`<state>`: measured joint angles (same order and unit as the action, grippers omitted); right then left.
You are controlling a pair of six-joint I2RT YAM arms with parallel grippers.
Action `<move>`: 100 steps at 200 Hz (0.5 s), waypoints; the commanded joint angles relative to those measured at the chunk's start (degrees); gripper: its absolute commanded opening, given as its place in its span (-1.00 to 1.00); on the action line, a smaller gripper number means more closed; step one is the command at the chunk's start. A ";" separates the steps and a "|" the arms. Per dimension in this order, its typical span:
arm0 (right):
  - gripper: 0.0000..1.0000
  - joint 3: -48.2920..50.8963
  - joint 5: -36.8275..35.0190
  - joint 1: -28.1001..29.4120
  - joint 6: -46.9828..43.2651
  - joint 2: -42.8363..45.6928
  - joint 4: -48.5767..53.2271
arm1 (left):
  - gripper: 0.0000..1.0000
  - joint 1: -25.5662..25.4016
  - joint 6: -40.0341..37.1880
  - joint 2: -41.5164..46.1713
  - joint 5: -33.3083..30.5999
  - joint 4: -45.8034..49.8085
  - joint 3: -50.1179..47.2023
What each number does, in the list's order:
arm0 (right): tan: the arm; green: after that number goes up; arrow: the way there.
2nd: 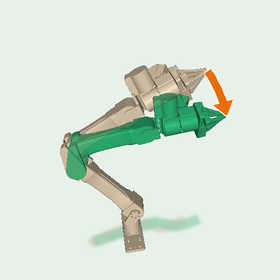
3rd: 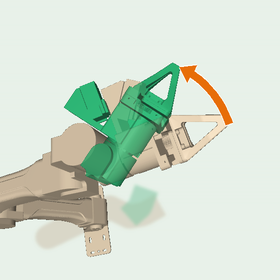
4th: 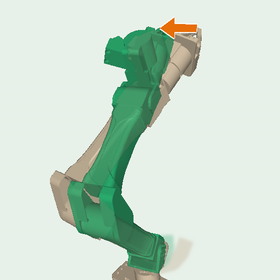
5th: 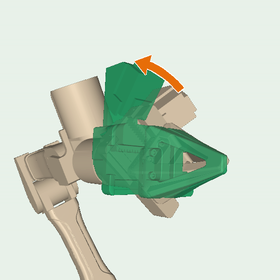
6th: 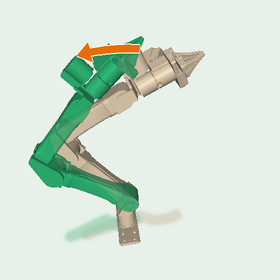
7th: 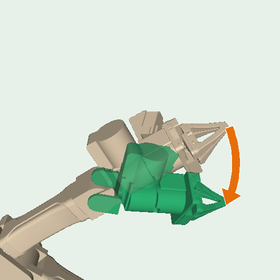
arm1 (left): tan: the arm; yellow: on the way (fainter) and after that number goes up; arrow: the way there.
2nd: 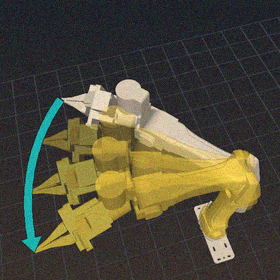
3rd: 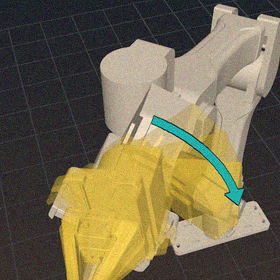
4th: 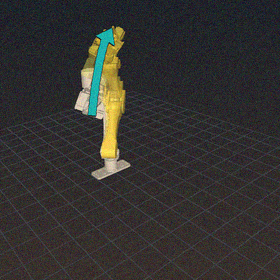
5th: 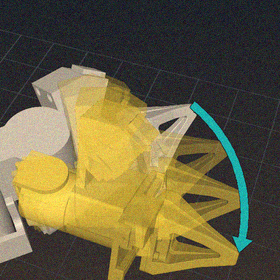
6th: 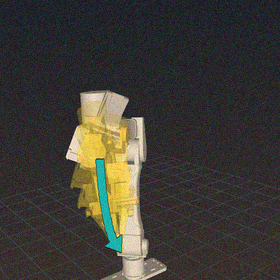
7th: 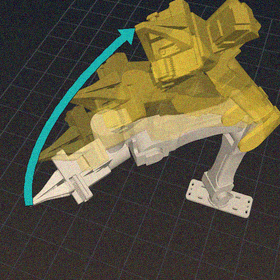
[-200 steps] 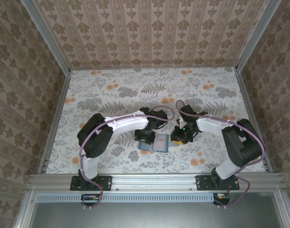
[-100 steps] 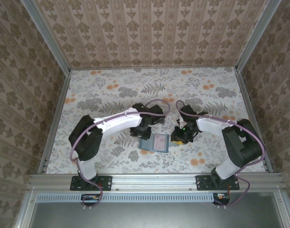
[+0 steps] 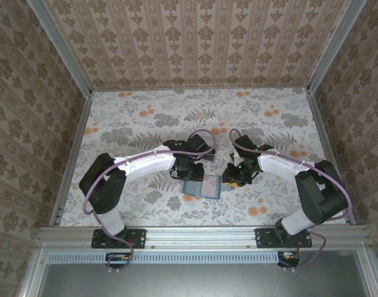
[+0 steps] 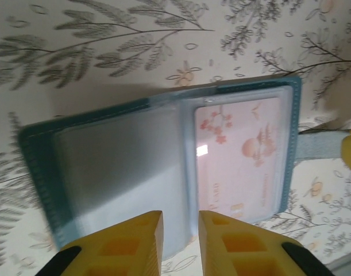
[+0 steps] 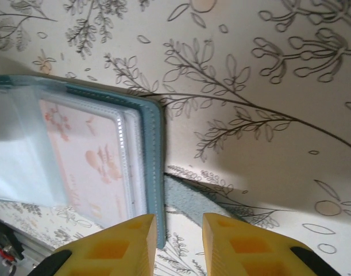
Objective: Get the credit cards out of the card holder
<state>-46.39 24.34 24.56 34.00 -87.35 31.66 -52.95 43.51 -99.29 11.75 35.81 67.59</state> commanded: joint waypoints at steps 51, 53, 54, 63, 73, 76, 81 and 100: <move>-0.45 0.42 5.30 2.44 6.56 -1.97 -7.97 | -0.53 2.27 3.55 -1.59 9.31 -11.51 -5.05; -0.45 0.42 5.26 2.47 6.59 -2.06 -8.12 | -0.54 2.36 3.59 -1.61 9.49 -11.83 -5.22; -0.45 0.40 5.28 2.50 6.67 -2.17 -8.28 | -0.53 2.38 3.64 -1.61 9.55 -11.91 -5.25; -0.45 0.49 5.42 2.56 6.91 -2.60 -8.75 | -0.54 2.57 3.98 -1.78 10.39 -13.18 -5.88; -0.45 0.67 5.49 2.69 7.11 -2.85 -9.27 | -0.55 2.74 4.38 -1.95 11.11 -14.37 -6.42; -0.45 0.69 5.46 2.69 7.18 -2.90 -9.33 | -0.55 2.71 4.54 -2.04 11.30 -14.73 -6.54; -0.45 0.69 5.50 2.83 7.26 -3.04 -9.50 | -0.55 2.76 4.63 -2.24 11.62 -15.35 -6.84; -0.45 0.93 5.62 2.95 7.55 -3.28 -10.05 | -0.57 2.87 5.27 -2.99 12.99 -17.32 -7.57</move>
<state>-46.33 28.29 26.98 39.92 -90.02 23.35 -50.48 47.00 -100.82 21.39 22.33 61.34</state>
